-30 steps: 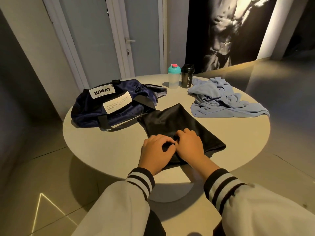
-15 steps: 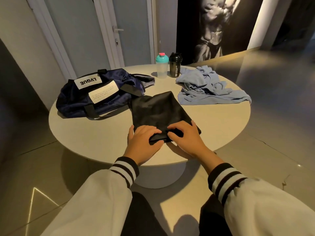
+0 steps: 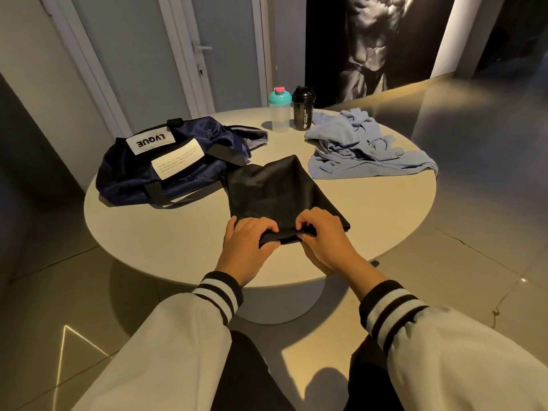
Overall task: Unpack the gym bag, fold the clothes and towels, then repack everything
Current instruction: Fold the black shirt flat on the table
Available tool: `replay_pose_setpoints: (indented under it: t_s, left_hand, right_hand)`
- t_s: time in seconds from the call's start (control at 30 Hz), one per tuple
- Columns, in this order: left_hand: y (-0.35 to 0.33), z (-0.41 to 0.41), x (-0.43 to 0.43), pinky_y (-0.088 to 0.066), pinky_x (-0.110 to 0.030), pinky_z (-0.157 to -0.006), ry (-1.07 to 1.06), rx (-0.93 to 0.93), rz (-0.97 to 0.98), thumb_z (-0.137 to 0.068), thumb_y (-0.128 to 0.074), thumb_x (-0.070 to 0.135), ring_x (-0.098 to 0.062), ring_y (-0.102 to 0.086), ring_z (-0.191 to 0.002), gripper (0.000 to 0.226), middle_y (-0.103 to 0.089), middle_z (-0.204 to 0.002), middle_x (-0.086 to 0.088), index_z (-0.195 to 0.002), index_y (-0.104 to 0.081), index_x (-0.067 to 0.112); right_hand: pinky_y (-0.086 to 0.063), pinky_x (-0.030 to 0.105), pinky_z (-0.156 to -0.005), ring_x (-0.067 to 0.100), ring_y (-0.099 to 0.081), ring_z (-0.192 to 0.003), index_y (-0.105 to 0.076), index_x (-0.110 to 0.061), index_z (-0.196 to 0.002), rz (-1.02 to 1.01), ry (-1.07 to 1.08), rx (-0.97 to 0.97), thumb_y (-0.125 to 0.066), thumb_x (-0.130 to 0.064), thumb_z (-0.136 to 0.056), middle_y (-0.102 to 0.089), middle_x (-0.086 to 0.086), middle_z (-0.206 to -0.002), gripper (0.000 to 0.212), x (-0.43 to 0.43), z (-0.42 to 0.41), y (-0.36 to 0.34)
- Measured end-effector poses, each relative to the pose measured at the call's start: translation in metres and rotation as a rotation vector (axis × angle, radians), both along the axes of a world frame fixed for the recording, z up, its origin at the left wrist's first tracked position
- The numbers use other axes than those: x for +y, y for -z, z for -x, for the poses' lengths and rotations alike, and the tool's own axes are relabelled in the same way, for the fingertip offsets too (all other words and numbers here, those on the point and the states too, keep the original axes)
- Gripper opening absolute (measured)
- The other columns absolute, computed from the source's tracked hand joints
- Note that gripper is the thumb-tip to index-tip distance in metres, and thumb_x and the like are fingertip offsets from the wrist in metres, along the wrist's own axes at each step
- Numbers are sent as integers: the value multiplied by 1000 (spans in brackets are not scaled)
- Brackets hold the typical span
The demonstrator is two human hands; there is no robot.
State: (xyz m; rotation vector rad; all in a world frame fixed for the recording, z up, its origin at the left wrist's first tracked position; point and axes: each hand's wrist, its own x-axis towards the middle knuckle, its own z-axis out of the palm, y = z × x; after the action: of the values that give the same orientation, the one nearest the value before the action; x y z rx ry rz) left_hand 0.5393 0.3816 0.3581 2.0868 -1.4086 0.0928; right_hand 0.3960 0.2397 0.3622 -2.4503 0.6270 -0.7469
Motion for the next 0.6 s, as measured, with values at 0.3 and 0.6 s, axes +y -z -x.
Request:
replay_pose_setpoints:
  t_s: [0.3,0.6]
  left_hand:
    - [4,-7,-2,-7,-43,-124,10,59,-35,-94,-64,46,-4,-49,-125,20,-61,-129,17,-113,-69,38]
    - [-4,-7,-10,-38,-38,-109,-101,-36,-6,-106,-46,32,-10,-54,-91,26,-71,-106,5,-113,-70,24]
  right_hand:
    - [-50,25,-94,15,-61,-96,-74,-17,-97,-67,37,-8,-61,-6,-94,-66,-2,-109,17,-3,2,5]
    - [-6,40,-124,7,-56,-105,-64,-32,-107,1,3,90,-72,-35,-81,-59,-15,-109,27,-2,1,1]
